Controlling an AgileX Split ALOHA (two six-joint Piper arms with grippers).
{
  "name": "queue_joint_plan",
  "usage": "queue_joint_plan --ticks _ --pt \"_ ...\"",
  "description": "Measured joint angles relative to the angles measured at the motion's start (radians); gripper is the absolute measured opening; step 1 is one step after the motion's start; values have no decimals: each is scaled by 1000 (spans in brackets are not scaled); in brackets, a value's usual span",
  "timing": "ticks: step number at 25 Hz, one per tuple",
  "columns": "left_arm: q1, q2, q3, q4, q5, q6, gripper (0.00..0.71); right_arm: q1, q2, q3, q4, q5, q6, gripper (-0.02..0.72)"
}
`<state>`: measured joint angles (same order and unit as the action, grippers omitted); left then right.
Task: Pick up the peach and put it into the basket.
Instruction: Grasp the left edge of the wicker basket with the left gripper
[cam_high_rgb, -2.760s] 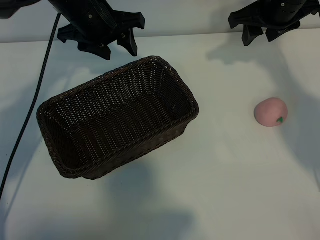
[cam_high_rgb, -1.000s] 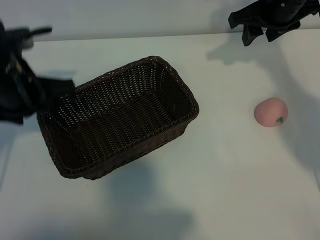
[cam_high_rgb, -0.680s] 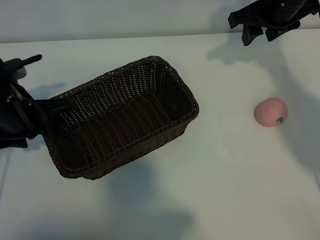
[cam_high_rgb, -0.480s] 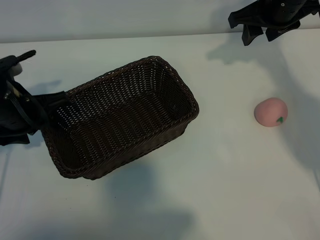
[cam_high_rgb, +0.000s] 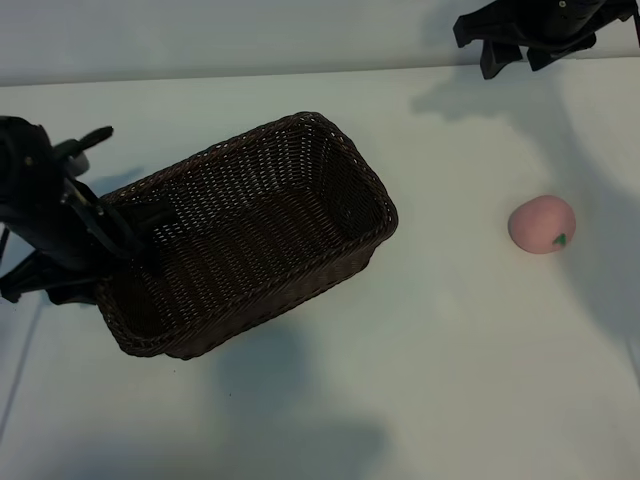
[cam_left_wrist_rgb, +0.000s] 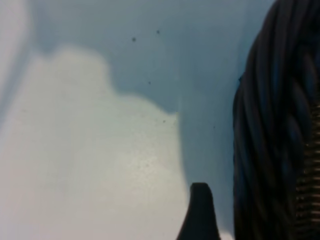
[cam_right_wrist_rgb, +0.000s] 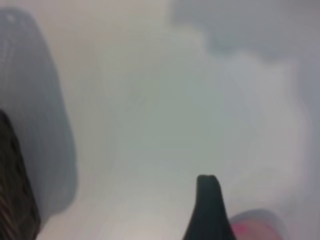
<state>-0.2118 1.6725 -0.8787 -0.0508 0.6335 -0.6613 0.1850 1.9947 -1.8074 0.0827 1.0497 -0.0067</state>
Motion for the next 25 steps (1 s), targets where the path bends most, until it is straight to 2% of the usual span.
queue_joint_plan --ticks 6,12,17,25 --pt "0 43 0 -41 -38 27 585 0 0 0 0 -58 0 515" --pt "0 43 1 -95 -39 104 585 0 0 0 24 -172 7 515" --pt "0 43 1 -98 -39 106 585 0 0 0 79 -79 16 515" --pt "0 43 1 -102 -39 106 585 0 2 0 72 29 15 515"
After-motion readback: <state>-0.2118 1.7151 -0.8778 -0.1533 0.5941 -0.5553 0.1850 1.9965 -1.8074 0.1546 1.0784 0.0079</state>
